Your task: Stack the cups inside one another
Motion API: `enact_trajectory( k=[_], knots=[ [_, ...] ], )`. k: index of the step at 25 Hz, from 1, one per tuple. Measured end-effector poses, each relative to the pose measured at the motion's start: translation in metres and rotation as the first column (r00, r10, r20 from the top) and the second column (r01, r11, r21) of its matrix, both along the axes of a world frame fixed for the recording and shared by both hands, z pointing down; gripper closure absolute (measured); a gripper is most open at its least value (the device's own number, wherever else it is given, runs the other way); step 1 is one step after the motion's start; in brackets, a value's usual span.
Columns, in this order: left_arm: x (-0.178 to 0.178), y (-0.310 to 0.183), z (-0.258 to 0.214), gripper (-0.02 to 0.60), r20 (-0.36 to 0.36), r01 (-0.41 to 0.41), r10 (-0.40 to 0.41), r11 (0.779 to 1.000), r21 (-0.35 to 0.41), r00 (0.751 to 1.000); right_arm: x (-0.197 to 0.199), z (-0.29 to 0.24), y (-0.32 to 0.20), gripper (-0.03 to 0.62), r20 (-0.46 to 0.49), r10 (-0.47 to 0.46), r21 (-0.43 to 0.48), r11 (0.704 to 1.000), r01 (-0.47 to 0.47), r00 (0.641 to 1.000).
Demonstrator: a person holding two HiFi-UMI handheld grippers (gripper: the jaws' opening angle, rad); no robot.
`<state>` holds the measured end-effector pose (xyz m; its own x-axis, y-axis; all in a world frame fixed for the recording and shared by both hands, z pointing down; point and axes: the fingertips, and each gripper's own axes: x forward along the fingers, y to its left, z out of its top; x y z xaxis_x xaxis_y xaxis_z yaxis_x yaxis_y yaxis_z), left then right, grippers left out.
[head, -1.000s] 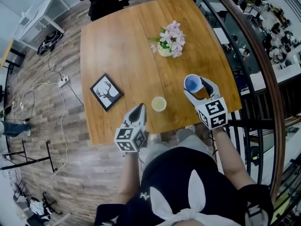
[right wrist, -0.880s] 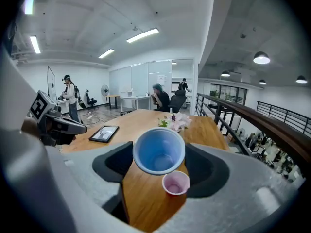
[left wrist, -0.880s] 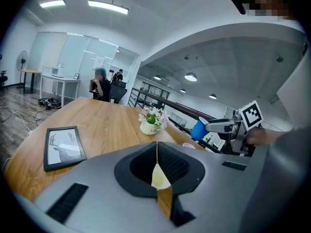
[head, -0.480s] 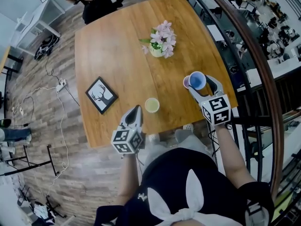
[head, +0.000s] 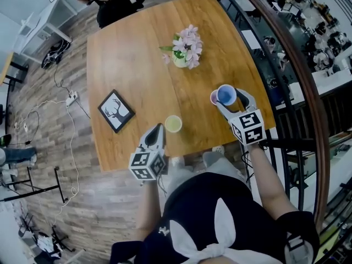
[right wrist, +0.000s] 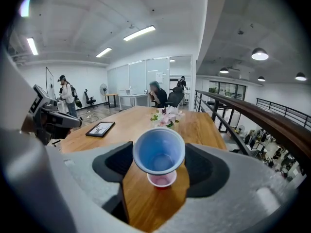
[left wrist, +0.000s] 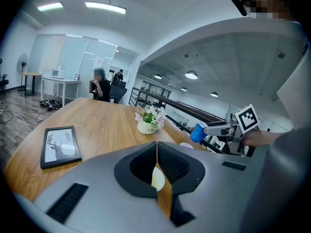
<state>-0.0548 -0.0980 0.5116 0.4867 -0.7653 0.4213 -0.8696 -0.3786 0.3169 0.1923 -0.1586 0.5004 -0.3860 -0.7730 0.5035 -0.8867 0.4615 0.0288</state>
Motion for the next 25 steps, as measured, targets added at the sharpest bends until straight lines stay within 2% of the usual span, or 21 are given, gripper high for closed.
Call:
enact_trajectory(
  k=[20,25],
  knots=[
    [-0.011,0.008,0.0,0.56,0.043,0.103,-0.102,0.994,-0.02,0.994,-0.001,0.057,-0.016,0.264,-0.023,-0.081,-0.128,0.989,0.078,0.996],
    [-0.017,0.007,-0.001,0.56,0.034,0.13,-0.129,0.991,-0.013,0.991,-0.001,0.072,-0.018,0.263,-0.026,-0.087,-0.16,0.984,0.082,0.996]
  ],
)
